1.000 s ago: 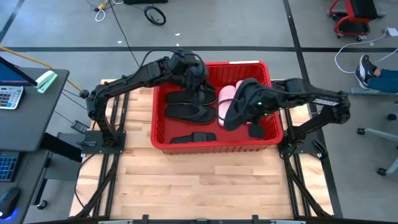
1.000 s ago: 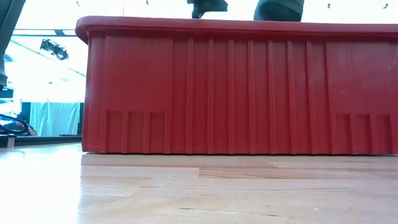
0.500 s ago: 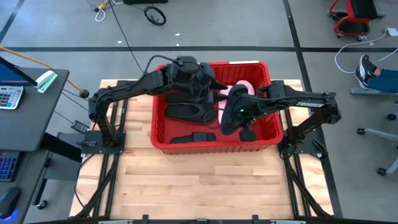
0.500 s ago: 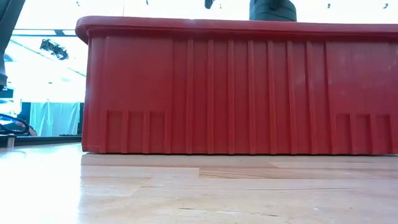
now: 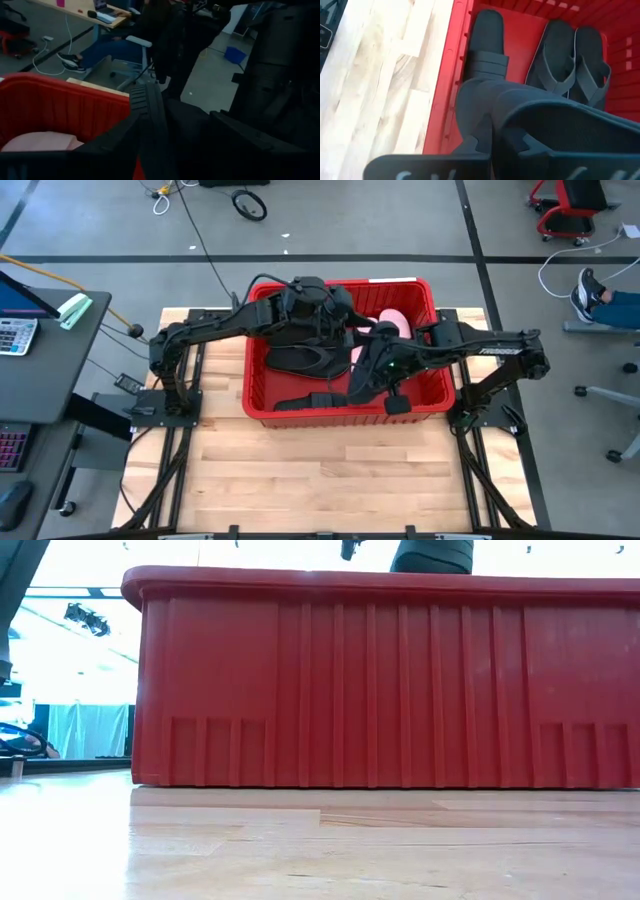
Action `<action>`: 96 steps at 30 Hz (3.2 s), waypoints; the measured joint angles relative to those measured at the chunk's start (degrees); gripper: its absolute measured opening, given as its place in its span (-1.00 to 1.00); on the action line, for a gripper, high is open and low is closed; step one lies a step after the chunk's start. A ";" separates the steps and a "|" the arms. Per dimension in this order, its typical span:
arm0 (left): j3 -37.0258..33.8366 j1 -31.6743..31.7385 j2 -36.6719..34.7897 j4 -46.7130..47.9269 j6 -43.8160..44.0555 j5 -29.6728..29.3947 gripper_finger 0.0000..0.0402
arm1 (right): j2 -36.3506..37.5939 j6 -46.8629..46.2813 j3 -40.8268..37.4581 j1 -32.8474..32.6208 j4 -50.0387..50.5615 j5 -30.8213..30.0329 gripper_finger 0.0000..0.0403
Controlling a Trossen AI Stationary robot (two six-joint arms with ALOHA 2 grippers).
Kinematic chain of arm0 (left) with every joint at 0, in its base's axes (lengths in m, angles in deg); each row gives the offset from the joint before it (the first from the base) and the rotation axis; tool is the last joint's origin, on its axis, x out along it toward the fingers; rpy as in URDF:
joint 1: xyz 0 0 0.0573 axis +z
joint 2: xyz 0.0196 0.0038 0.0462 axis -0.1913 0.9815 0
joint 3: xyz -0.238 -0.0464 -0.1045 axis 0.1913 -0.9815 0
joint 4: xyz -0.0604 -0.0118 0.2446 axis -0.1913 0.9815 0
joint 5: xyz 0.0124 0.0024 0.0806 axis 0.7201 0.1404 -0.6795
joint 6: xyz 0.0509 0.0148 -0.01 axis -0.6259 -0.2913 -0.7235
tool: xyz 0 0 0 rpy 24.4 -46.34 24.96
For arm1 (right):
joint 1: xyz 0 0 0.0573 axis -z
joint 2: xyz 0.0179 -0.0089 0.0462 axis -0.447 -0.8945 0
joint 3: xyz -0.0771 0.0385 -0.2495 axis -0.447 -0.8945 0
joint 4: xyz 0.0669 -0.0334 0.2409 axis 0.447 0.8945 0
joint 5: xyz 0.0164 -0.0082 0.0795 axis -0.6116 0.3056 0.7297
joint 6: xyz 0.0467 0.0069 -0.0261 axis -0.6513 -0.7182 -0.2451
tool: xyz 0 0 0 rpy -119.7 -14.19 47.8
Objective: Pick and place slides into bin
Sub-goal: Put the other black pair slides into the bin
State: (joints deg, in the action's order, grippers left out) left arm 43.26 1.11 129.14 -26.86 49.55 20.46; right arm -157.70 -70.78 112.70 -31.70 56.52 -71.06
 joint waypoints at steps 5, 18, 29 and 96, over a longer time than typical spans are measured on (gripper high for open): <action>0.00 0.00 0.04 -0.06 0.95 -0.11 0.18 | 0.00 -0.17 0.00 -0.98 0.47 -0.39 -0.95; 0.02 0.75 -0.48 2.21 -3.76 -4.44 0.41 | 0.85 0.00 0.00 -1.03 5.14 -5.63 -0.95; -0.15 2.14 0.09 2.90 -3.66 -5.02 0.43 | 1.84 0.74 0.02 -1.05 1.17 -7.19 -0.95; -0.01 -1.01 -0.22 5.53 -6.28 -6.45 0.45 | 1.67 -5.95 0.01 -0.96 -2.99 -10.20 -0.95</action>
State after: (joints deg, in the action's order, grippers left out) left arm 43.26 0.10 128.92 -21.32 43.26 14.01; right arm -156.02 -76.73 112.71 -32.66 53.52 -81.26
